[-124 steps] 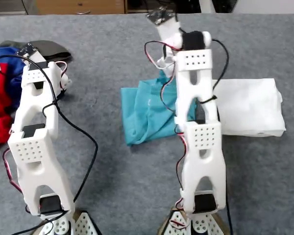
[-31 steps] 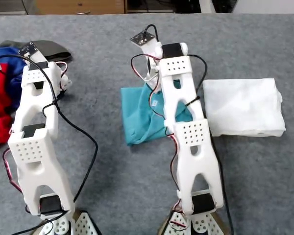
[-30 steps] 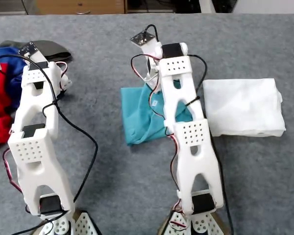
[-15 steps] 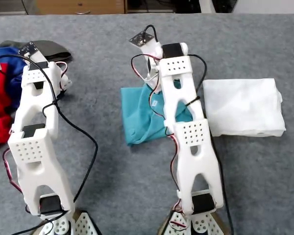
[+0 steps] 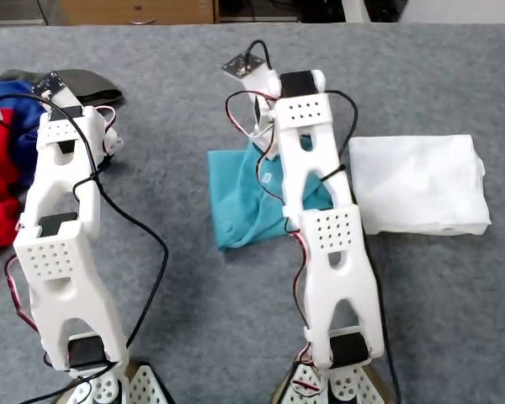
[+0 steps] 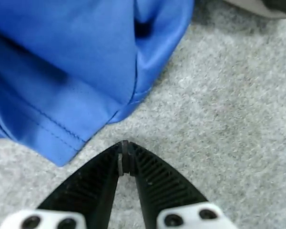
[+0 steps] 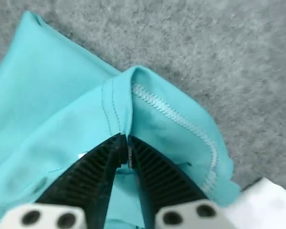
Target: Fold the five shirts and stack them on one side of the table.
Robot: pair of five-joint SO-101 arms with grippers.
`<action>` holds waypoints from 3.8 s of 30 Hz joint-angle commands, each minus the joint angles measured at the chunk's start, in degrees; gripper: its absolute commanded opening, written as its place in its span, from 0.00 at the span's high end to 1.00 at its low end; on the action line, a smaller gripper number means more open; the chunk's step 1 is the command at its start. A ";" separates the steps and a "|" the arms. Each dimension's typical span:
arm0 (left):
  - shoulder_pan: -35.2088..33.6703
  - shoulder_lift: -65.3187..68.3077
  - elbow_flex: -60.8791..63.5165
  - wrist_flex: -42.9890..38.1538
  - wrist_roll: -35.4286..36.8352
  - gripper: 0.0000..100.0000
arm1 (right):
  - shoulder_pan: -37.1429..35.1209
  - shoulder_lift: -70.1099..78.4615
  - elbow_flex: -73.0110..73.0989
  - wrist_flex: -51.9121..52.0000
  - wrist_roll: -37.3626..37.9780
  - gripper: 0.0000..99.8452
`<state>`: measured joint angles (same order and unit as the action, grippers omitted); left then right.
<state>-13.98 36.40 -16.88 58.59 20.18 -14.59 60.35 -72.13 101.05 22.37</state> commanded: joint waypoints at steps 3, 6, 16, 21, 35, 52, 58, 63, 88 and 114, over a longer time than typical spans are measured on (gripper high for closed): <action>0.70 -0.75 -2.81 -0.97 -0.62 0.98 | 3.03 -8.75 0.31 1.32 0.26 1.00; 0.70 -0.75 -2.81 -0.97 -0.62 0.98 | 4.00 -12.53 7.96 1.32 0.09 1.00; 0.79 -0.75 -2.81 -0.97 -0.62 0.98 | 9.54 -28.70 29.41 1.23 0.53 1.00; 0.62 -0.75 -2.81 -0.97 -0.62 0.98 | 12.09 -33.80 40.75 0.26 2.20 1.00; 0.62 -0.84 -2.81 -0.97 -0.62 0.98 | 19.12 -49.36 68.35 -12.13 6.77 1.00; 0.70 -0.84 -2.81 -0.97 -0.62 0.98 | 27.82 -54.11 82.42 -25.49 9.58 0.99; 0.70 -0.84 -2.81 -0.97 -0.70 0.98 | 27.91 -55.08 82.15 -24.62 9.58 0.86; 0.70 -0.84 -2.81 -0.97 -0.70 0.98 | 23.69 -62.29 81.98 -24.62 9.67 0.85; 3.87 -0.48 -2.29 -0.53 -0.79 0.98 | 13.67 -16.31 28.62 -21.36 -4.75 1.00; 10.90 -17.54 -6.68 12.48 0.44 0.98 | 15.60 -13.14 -8.48 1.49 -4.48 0.99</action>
<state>-6.77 26.29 -20.92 69.32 19.47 -0.62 57.10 -86.64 101.32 18.07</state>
